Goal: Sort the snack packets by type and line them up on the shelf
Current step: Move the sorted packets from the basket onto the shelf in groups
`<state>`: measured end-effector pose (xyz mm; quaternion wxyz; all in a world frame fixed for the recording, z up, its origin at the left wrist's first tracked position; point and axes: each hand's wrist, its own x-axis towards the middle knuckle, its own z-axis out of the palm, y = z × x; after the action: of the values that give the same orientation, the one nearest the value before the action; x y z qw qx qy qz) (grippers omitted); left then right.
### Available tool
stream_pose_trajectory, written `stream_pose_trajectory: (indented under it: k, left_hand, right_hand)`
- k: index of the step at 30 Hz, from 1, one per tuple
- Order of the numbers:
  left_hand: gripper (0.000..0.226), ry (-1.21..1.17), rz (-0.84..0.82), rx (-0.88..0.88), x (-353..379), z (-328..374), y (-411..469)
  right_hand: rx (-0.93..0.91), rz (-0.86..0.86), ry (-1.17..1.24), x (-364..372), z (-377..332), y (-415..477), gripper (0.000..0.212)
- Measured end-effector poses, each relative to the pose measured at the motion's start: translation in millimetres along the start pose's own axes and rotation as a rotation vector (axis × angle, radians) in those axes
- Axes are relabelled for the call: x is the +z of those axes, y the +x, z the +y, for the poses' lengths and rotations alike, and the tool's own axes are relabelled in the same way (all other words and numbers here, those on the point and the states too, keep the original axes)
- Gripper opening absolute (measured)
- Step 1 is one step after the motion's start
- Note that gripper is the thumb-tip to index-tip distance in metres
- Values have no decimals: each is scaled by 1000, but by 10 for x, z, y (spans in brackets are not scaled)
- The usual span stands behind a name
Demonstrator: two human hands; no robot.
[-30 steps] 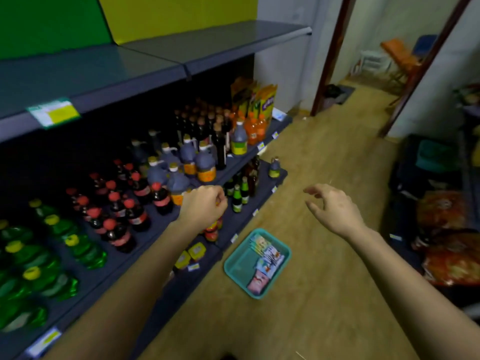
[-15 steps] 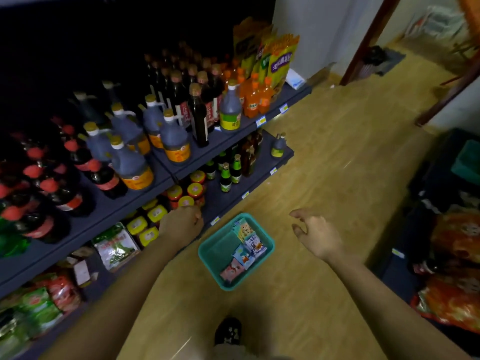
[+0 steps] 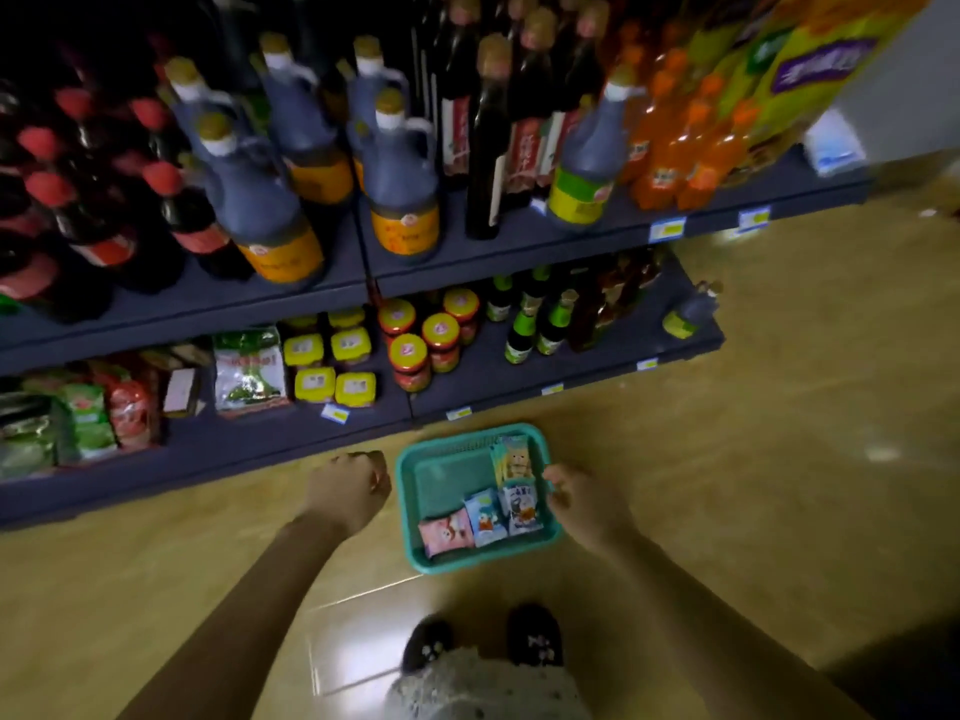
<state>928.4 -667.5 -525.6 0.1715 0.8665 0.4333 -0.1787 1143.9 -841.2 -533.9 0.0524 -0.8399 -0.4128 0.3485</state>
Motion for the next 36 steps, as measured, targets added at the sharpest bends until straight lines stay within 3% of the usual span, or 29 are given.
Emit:
stream_pose_trajectory:
  k: [7, 18, 27, 29, 33, 36]
  left_hand:
    - [28, -76, -167, 47, 1667, -115, 852]
    - [35, -174, -402, 46, 4523, -379, 2286]
    - [86, -159, -460, 36, 5306, -424, 2801]
    - [83, -202, -549, -9, 5282, -465, 2823]
    - [53, -304, -732, -82, 5251, -475, 2838]
    - [26, -304, -743, -102, 5277, -476, 2868]
  right_hand:
    - [6, -123, 85, 1543, 598, 1185, 28]
    - [71, -157, 72, 4054, 1814, 2970, 50]
    - [179, -84, 263, 4847, 2117, 3419, 65]
    - [179, -107, 345, 4820, 2127, 3438, 52]
    - [207, -187, 531, 4724, 2107, 3429, 33]
    - [232, -245, 605, 4712, 2065, 3421, 28]
